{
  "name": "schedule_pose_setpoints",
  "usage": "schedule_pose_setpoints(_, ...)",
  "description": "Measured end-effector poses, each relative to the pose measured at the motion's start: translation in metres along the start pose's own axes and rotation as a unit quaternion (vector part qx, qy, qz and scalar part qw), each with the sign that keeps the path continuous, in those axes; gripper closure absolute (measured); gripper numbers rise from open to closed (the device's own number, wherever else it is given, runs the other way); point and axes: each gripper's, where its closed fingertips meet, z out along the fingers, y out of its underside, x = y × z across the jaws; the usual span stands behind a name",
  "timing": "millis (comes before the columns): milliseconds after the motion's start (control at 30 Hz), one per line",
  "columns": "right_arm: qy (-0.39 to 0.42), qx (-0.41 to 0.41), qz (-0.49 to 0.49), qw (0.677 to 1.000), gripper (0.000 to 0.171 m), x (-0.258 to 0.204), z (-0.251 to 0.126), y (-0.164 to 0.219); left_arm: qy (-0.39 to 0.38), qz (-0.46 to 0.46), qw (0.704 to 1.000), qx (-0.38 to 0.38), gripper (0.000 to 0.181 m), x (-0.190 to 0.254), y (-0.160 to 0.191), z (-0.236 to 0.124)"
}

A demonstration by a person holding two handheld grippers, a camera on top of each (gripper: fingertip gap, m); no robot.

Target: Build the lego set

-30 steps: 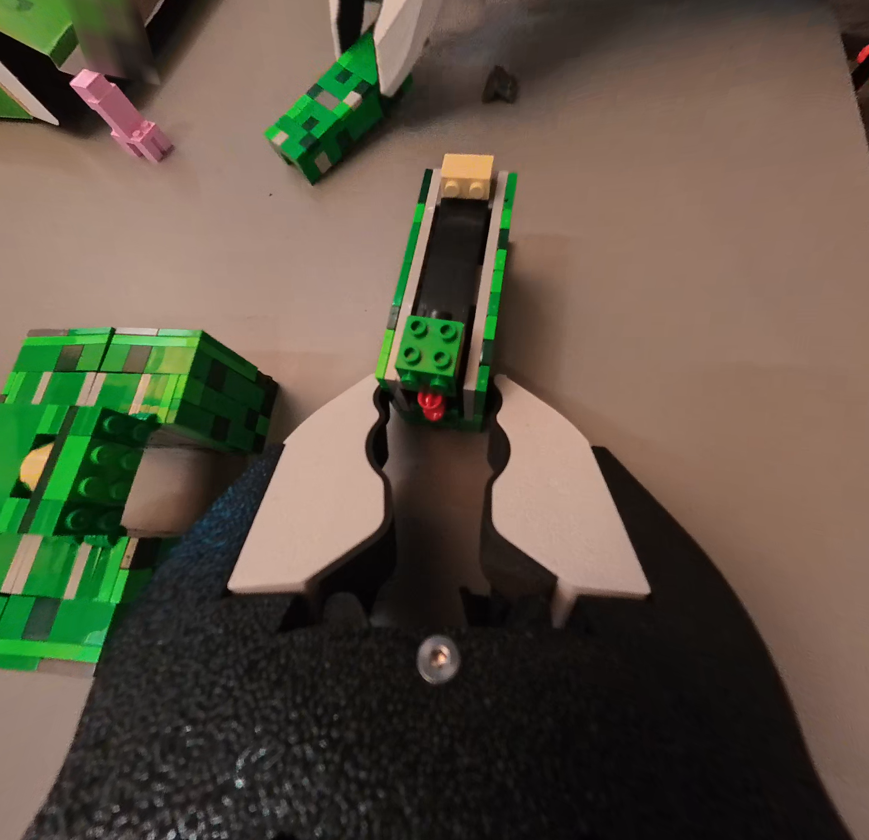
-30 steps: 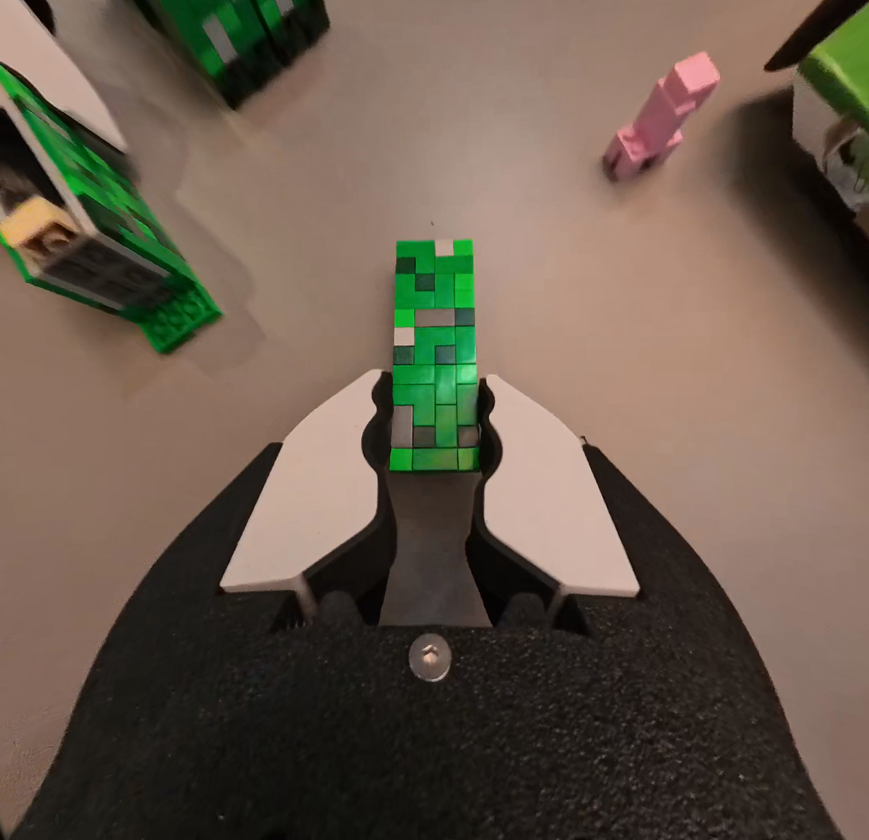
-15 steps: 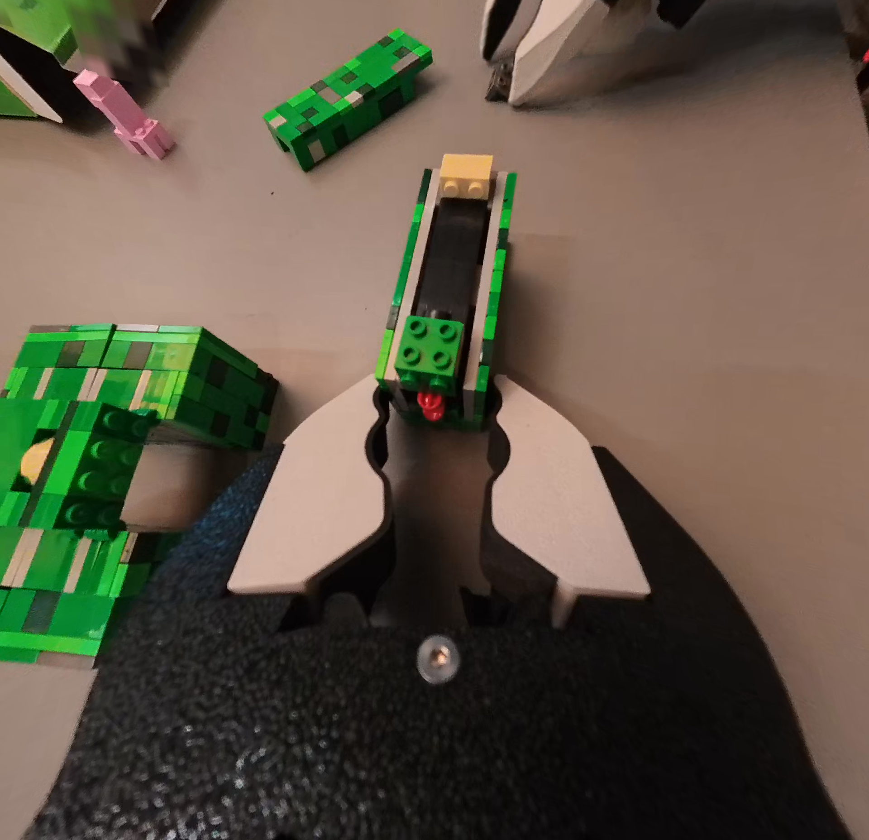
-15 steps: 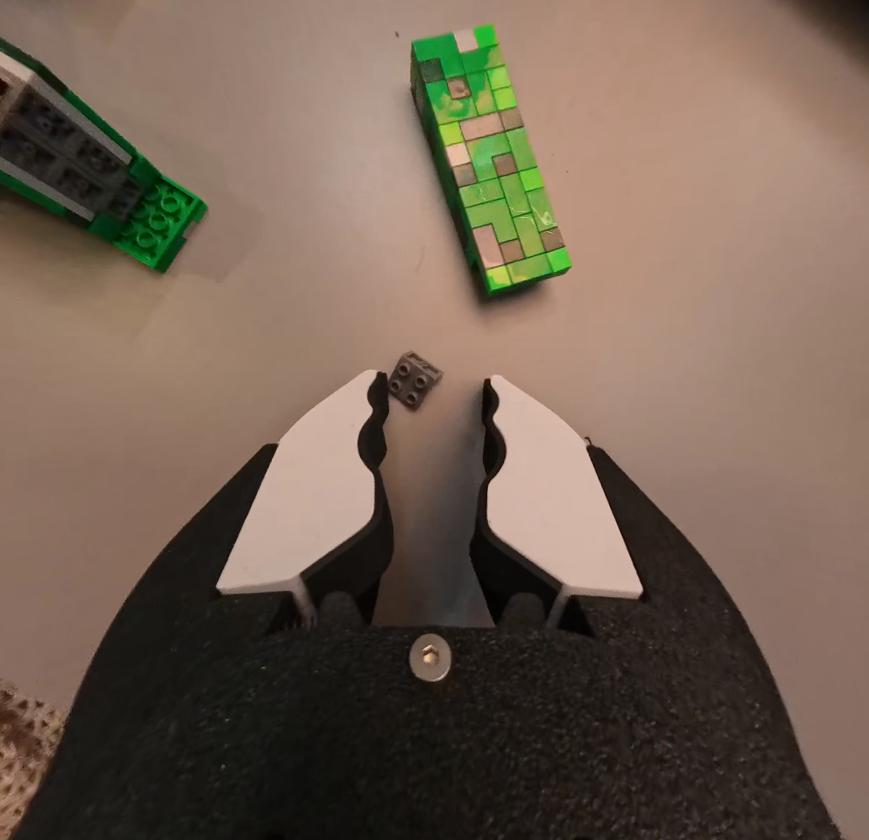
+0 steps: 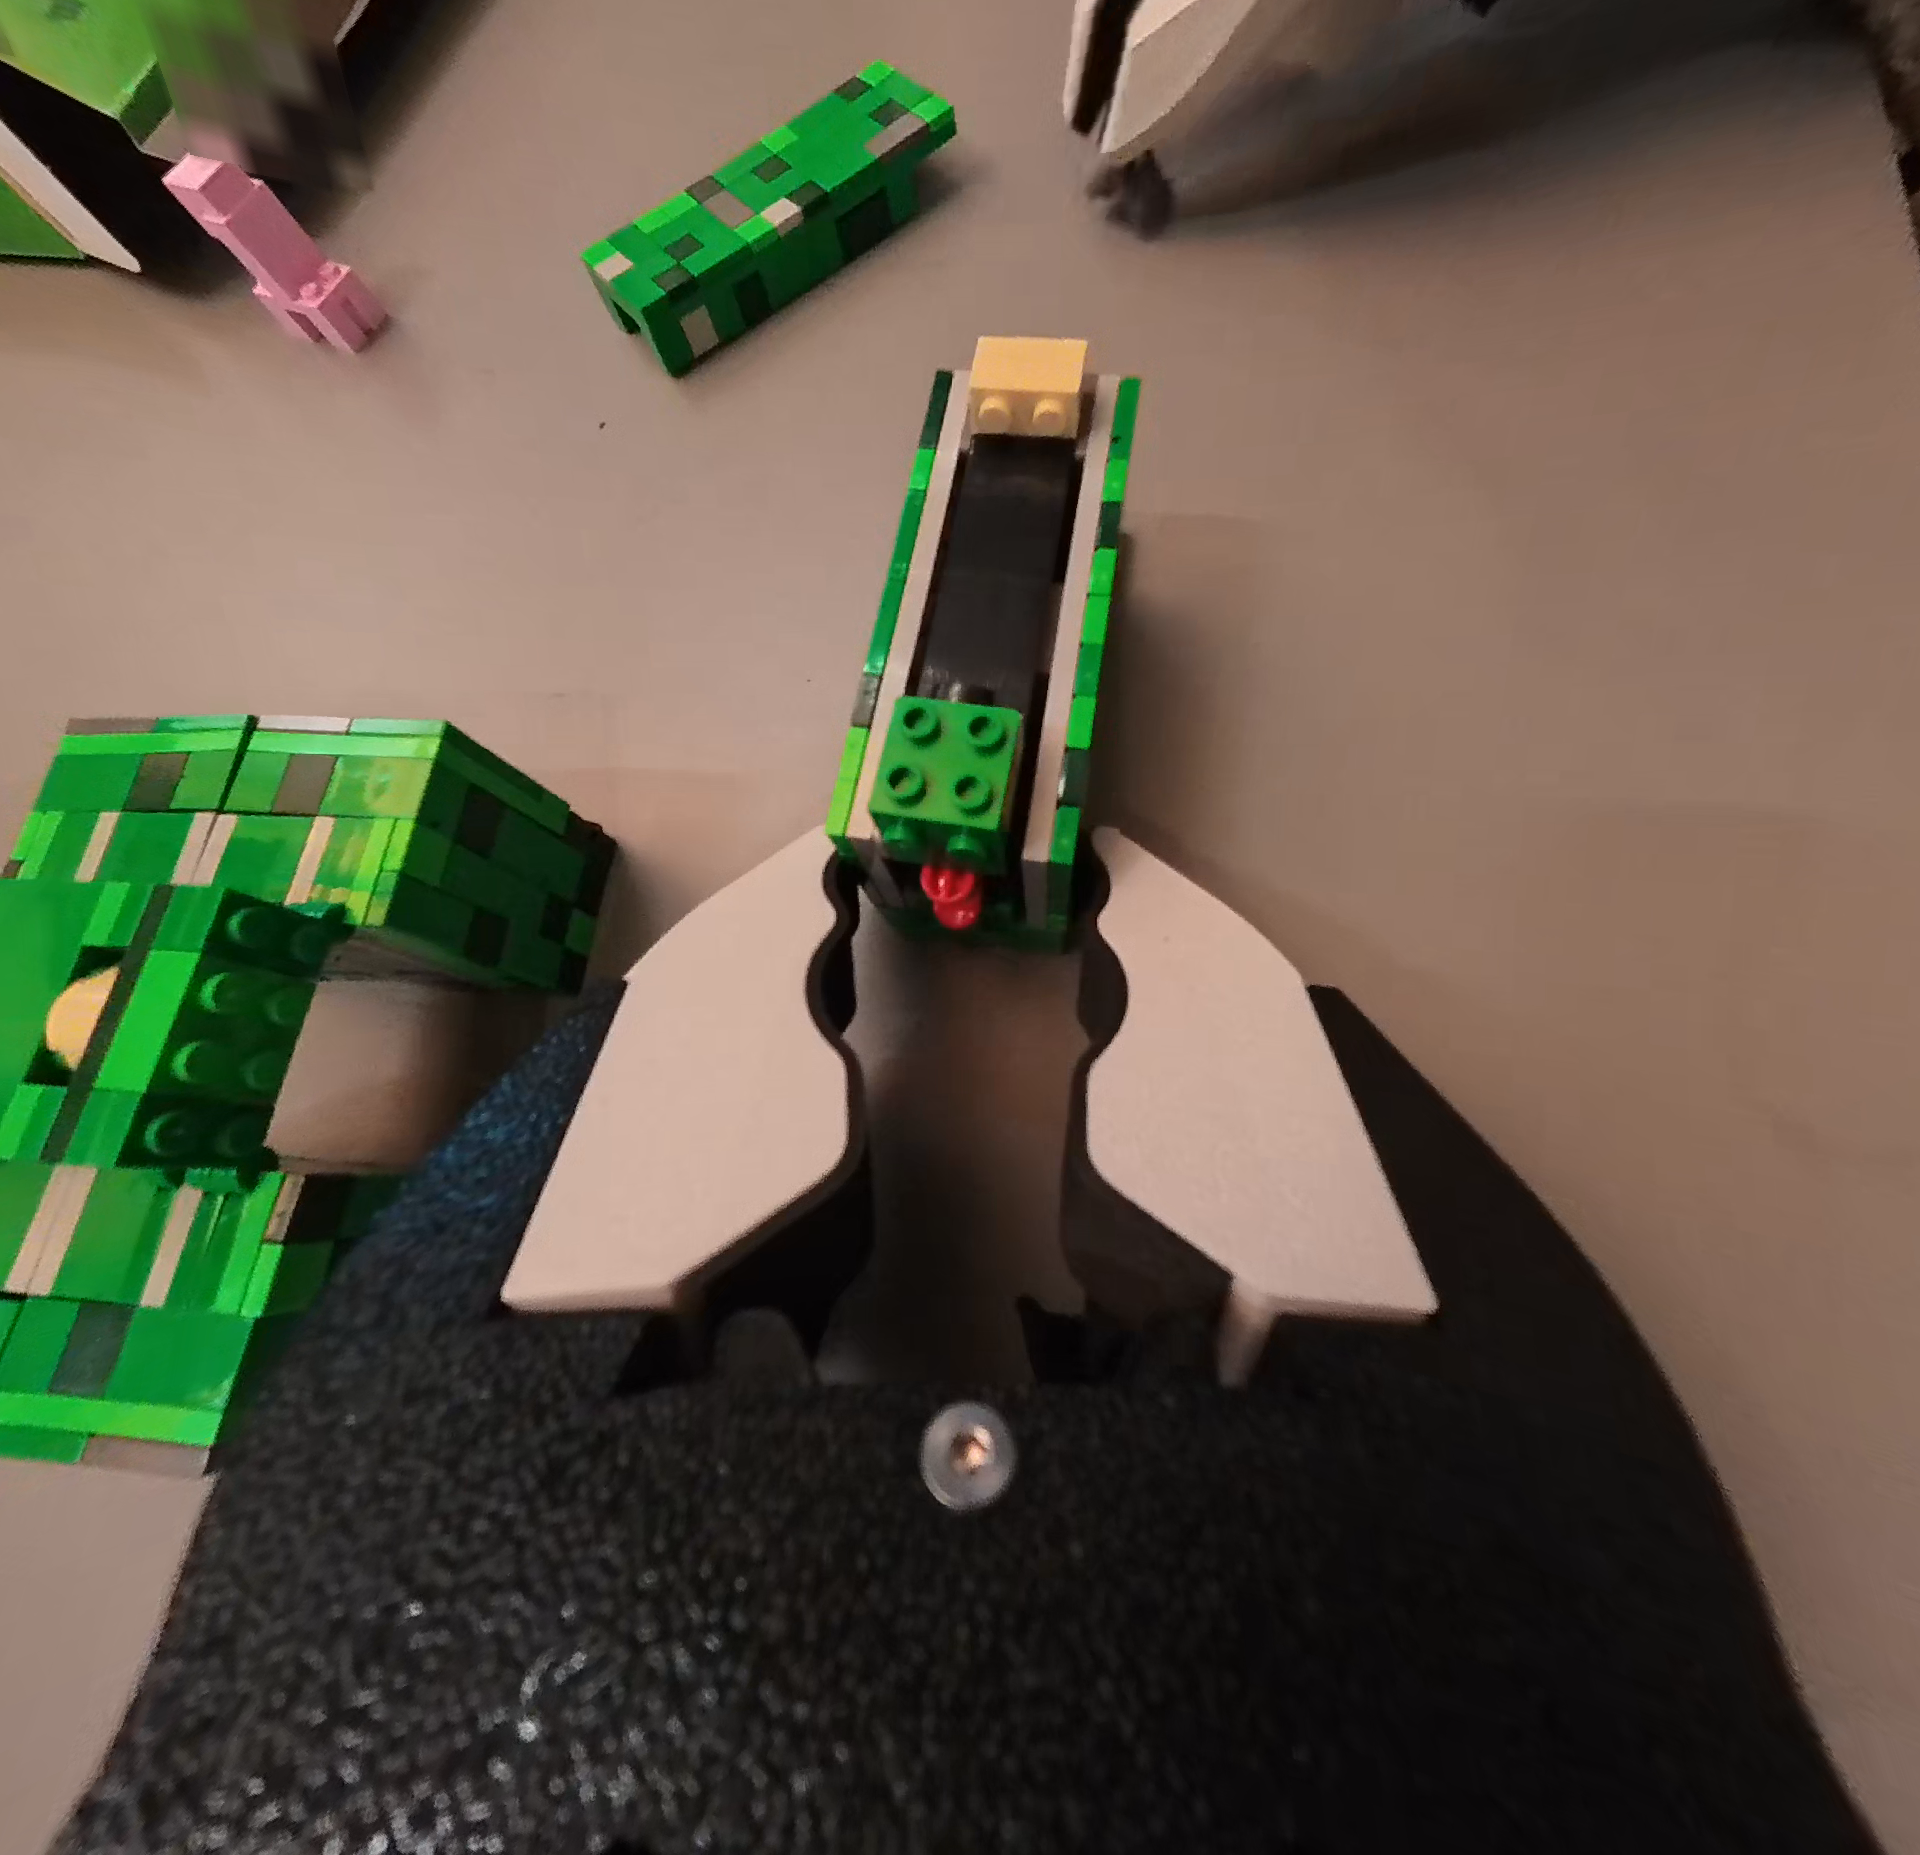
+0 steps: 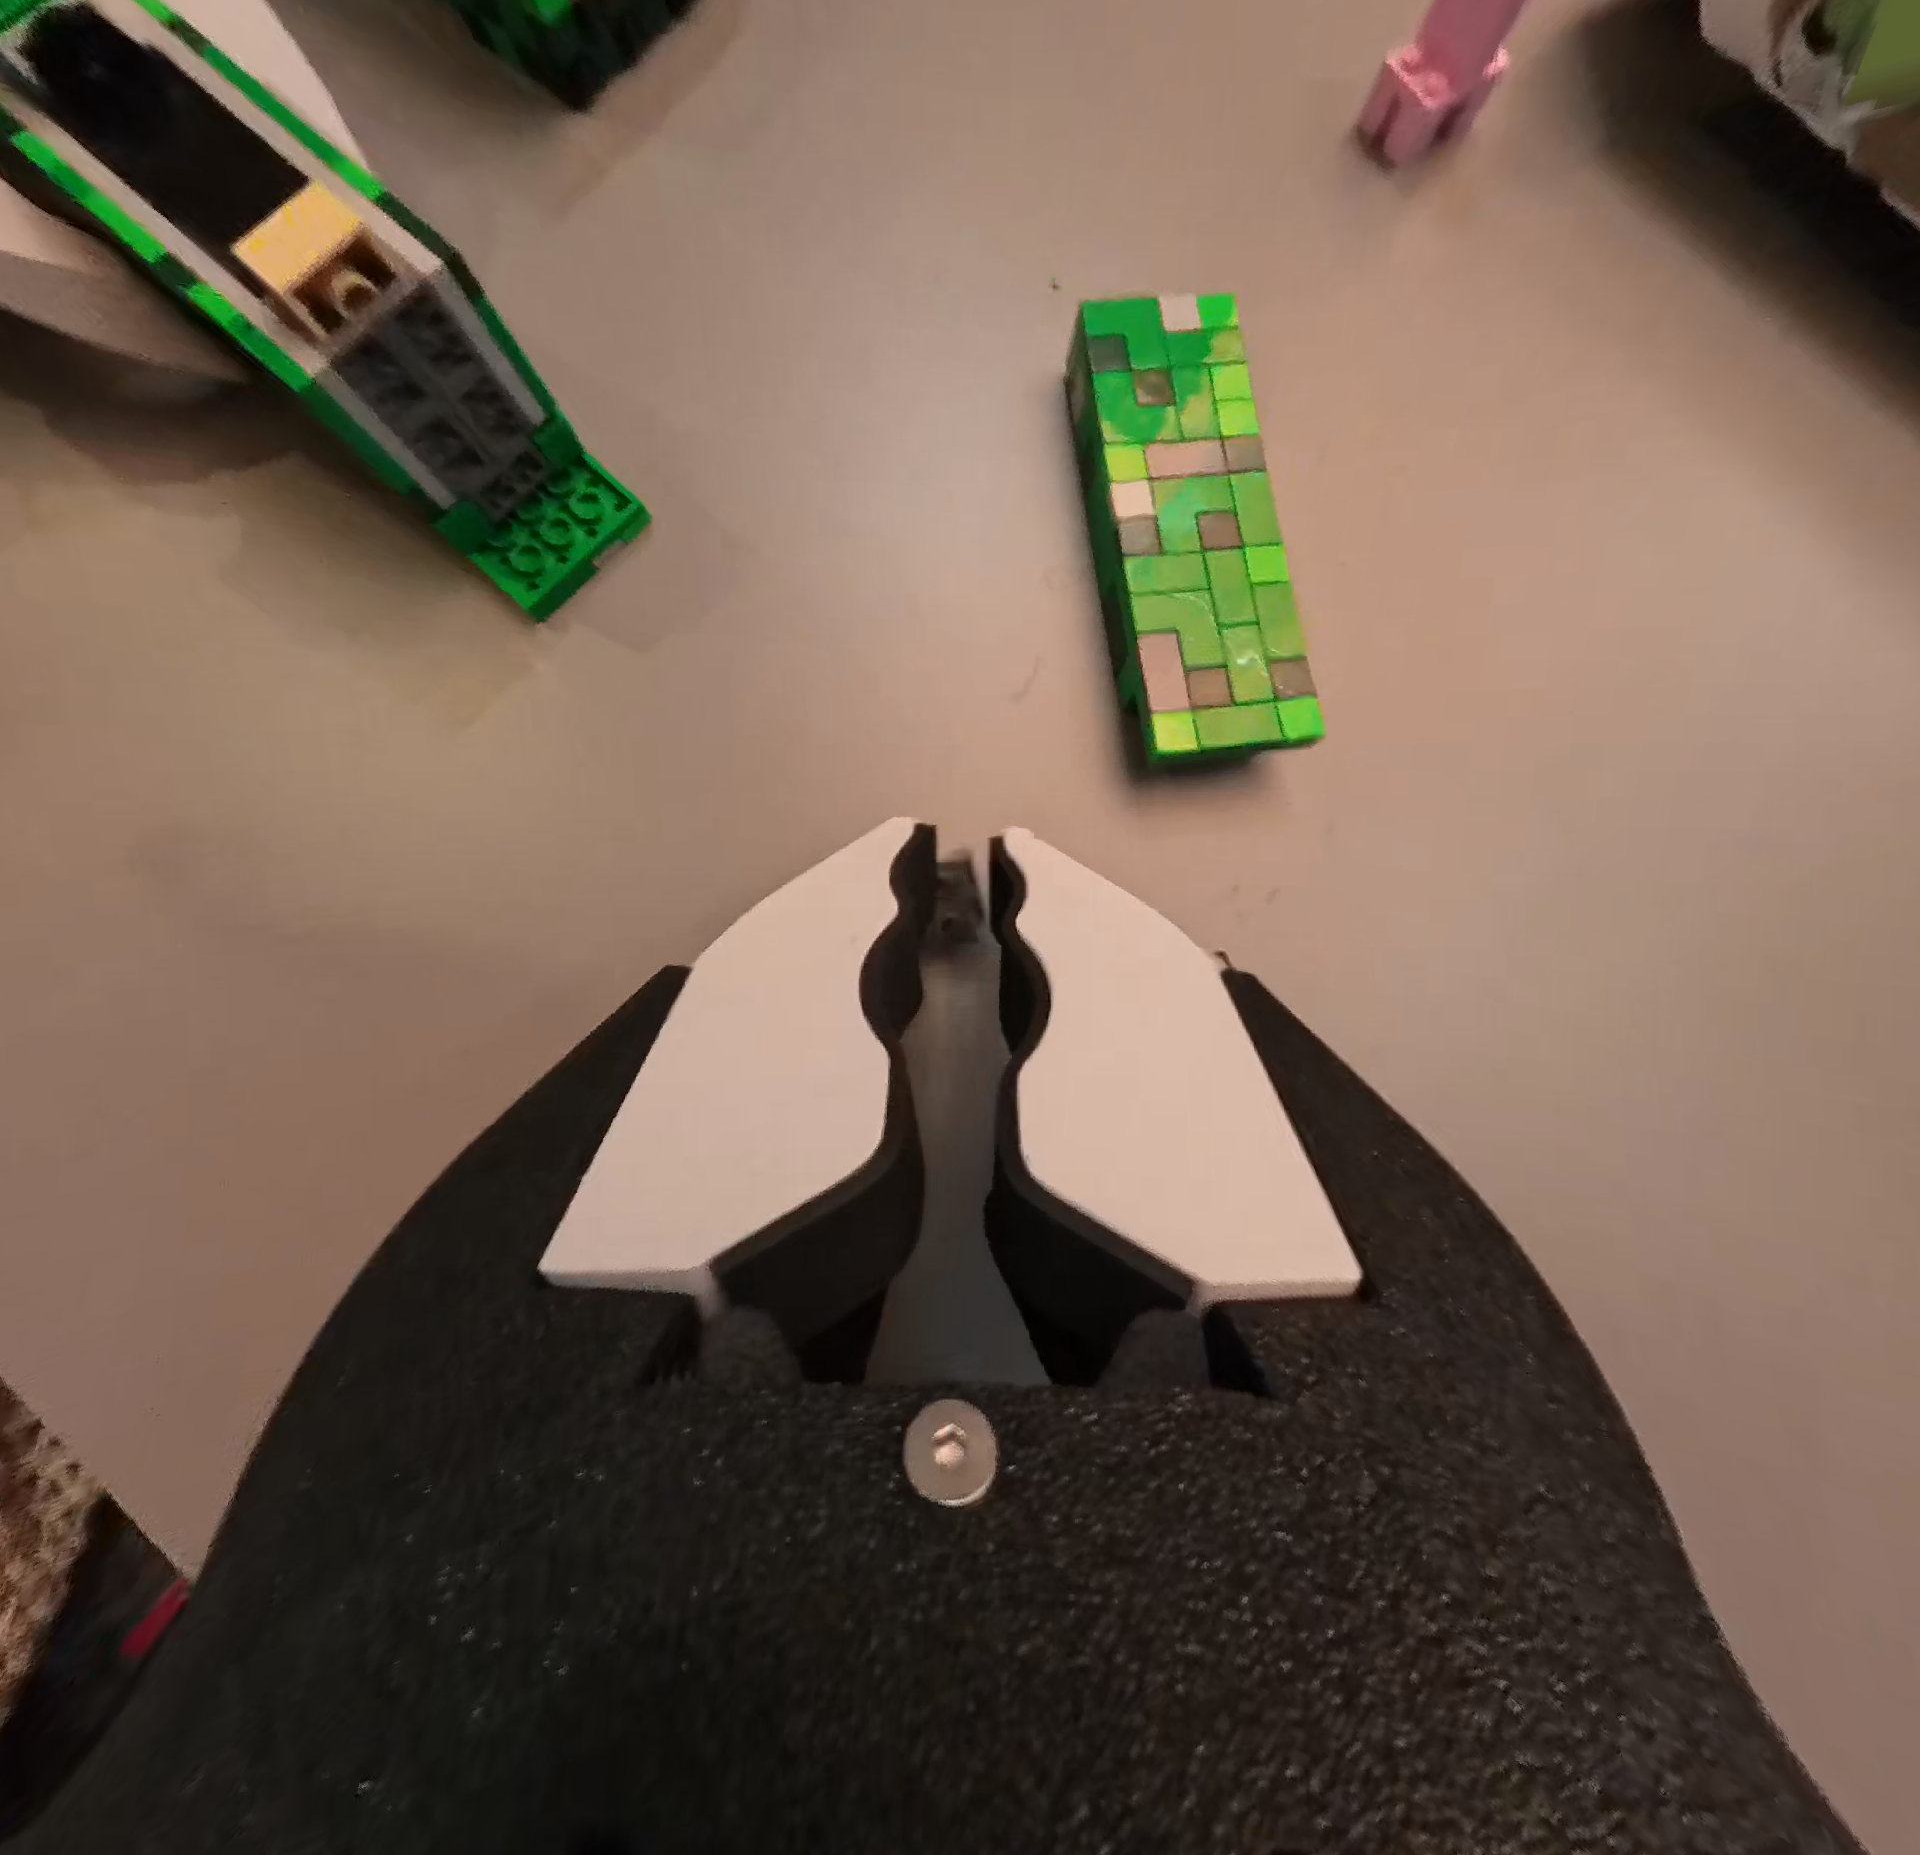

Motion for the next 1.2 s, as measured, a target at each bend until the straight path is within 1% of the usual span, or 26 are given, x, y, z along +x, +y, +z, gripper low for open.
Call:
schedule_pose_setpoints(67,0.017,-0.008,0.005,1.000,0.154,0.005,-0.005,0.005,0.001,-0.001,1.000,0.000,0.142,0.000,0.000,0.000)
schedule_pose_setpoints(133,0.028,-0.018,0.038,0.999,0.149,0.009,-0.010,0.010,0.001,-0.001,1.000,0.000,0.142,0.000,0.000,0.000)
schedule_pose_setpoints(200,0.016,-0.032,0.084,0.996,0.142,0.004,-0.011,0.015,0.002,-0.002,1.000,-0.001,0.142,0.001,0.000,0.000)
schedule_pose_setpoints(233,0.010,-0.032,0.091,0.995,0.142,-0.001,-0.011,0.016,0.003,-0.002,1.000,-0.001,0.142,0.001,0.000,0.000)
schedule_pose_setpoints(367,0.014,-0.033,0.068,0.997,0.144,-0.014,-0.010,0.016,0.003,-0.003,1.000,-0.001,0.142,0.001,0.000,0.000)
schedule_pose_setpoints(567,-0.004,-0.051,0.089,0.995,0.152,-0.035,-0.005,0.013,0.004,-0.002,1.000,-0.002,0.142,0.002,0.001,-0.001)
schedule_pose_setpoints(667,0.023,-0.055,0.080,0.995,0.150,-0.031,-0.003,0.011,0.004,-0.002,1.000,-0.002,0.142,0.002,0.001,-0.001)
schedule_pose_setpoints(767,0.032,-0.055,0.071,0.995,0.147,-0.027,0.001,0.008,0.003,-0.001,1.000,-0.002,0.142,0.002,0.001,-0.001)
schedule_pose_setpoints(1033,0.016,-0.031,0.048,0.998,0.146,-0.018,0.014,-0.006,0.002,0.001,1.000,-0.004,0.142,0.003,0.001,-0.001)
schedule_pose_setpoints(1200,0.069,-0.041,0.035,0.996,0.146,-0.014,0.010,-0.002,0.004,0.000,1.000,-0.004,0.142,0.003,0.002,-0.001)
